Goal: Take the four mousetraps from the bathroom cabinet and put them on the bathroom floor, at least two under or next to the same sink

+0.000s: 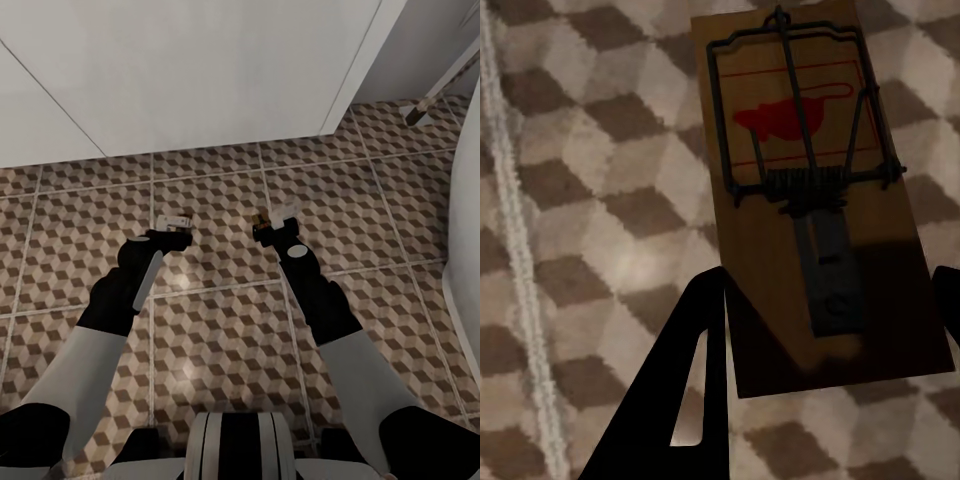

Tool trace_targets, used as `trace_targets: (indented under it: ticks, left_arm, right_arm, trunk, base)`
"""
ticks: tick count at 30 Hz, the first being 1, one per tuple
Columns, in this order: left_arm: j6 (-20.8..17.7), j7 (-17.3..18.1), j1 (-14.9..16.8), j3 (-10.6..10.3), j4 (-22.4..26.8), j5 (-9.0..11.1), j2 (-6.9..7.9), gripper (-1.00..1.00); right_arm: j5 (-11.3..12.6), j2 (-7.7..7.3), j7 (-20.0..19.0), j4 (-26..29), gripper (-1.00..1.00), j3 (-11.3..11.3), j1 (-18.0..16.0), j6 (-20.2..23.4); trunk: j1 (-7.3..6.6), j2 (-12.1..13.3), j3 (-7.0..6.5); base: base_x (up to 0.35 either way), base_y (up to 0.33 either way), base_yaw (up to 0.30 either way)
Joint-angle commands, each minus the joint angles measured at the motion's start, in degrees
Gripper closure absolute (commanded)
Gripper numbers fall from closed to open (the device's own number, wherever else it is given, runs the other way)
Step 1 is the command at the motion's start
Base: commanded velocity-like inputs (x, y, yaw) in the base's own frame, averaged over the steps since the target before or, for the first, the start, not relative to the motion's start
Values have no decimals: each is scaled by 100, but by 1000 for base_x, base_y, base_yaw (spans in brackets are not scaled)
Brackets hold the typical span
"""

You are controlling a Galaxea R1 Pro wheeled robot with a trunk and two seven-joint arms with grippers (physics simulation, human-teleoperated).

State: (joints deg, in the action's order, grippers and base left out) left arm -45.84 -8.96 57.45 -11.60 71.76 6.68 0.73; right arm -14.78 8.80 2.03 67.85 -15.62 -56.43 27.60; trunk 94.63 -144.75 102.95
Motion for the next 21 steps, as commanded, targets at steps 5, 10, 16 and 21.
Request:
trace_targets:
  ticks: [5,10,16,21]
  left_arm:
    - [-273,-55,3,-21,154,48,0,100]
    - [-661,-53,3,-26,443,51,1,100]
    - [-746,-55,3,-26,547,47,4,100]
    - [-756,-54,3,-27,563,44,6,100]
  right_arm:
    - [-16,-7,25,21,100,-5,0,35]
    - [-16,-9,25,117,100,-3,0,39]
    - [-16,-10,25,212,100,-3,-1,57]
    - [-16,-11,25,228,100,-3,0,61]
  trunk:
    - [12,-8,154]
    - [24,-15,205]
    - [40,-23,205]
    - [53,-30,205]
  base:
    - [0,0,0]
    - [0,0,0]
    - [0,0,0]
    - [0,0,0]
